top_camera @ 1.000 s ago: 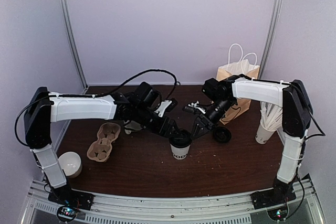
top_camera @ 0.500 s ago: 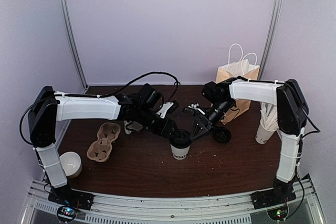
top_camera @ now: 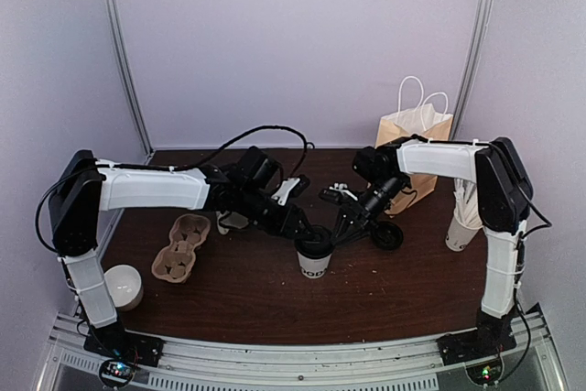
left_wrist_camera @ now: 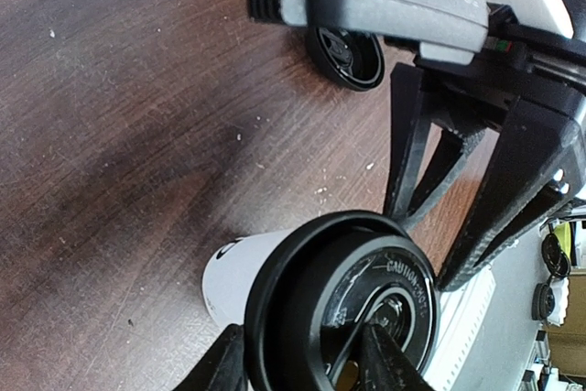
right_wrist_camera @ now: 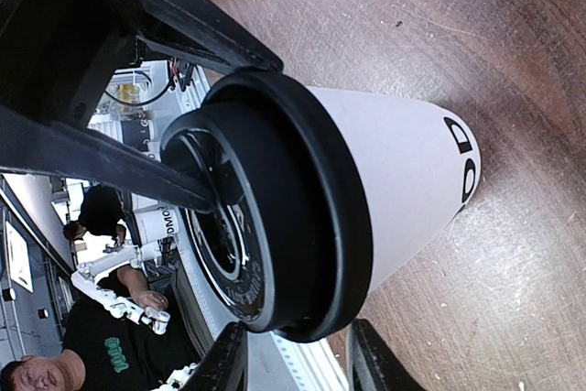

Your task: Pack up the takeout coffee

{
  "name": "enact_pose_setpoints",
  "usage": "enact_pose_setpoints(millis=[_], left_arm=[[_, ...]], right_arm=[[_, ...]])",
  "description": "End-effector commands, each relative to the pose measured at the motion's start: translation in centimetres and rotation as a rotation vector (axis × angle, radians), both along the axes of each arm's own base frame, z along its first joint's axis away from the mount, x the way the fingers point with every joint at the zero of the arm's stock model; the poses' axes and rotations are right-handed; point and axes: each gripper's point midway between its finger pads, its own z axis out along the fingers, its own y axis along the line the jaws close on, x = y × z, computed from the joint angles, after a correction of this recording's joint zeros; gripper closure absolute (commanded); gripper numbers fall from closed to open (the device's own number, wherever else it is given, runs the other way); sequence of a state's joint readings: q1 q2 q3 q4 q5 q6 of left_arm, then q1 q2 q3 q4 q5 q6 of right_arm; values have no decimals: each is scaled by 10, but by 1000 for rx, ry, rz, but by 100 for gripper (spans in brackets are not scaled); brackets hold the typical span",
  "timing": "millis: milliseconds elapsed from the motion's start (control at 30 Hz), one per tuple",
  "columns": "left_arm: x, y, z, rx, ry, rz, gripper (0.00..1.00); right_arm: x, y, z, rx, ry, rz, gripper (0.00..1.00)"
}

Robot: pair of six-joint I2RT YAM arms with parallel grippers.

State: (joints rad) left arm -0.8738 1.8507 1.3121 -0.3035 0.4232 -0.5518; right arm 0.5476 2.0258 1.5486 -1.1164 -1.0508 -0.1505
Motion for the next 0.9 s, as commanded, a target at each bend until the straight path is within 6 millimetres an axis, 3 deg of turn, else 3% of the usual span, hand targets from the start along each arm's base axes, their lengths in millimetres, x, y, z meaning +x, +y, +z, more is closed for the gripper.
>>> enact_pose_setpoints(millis=[0,100,233,367,467,500,533,700,867], left_arm=[[-19,23,-69,169,85,-9,59],[-20,29,-76,201,88,4,59],[-23,32,-74,199,94,11,59],[-23,25,-44,128,32,0,49],[-19,19,-14,62,-53,0,31],[-16,18,-6,40,-85,4,7],[-13,16,2,17,-113,6,3],[3,10,34,-31,-211,37,2],[19,7,35,23,-268,42,2]], right_arm=[[33,-42,-97,-386,-150,-20,65],[30,-40,-98,-400,-150,2,65],[35,-17,-49,-233,-180,45,60],[48,-8,7,-111,-290,41,52],[46,-8,30,-67,-334,54,47],[44,-8,35,-58,-342,59,47],[41,-8,40,-45,-350,64,46],[34,-16,55,-37,-406,68,44],[28,-24,48,-59,-426,72,44]])
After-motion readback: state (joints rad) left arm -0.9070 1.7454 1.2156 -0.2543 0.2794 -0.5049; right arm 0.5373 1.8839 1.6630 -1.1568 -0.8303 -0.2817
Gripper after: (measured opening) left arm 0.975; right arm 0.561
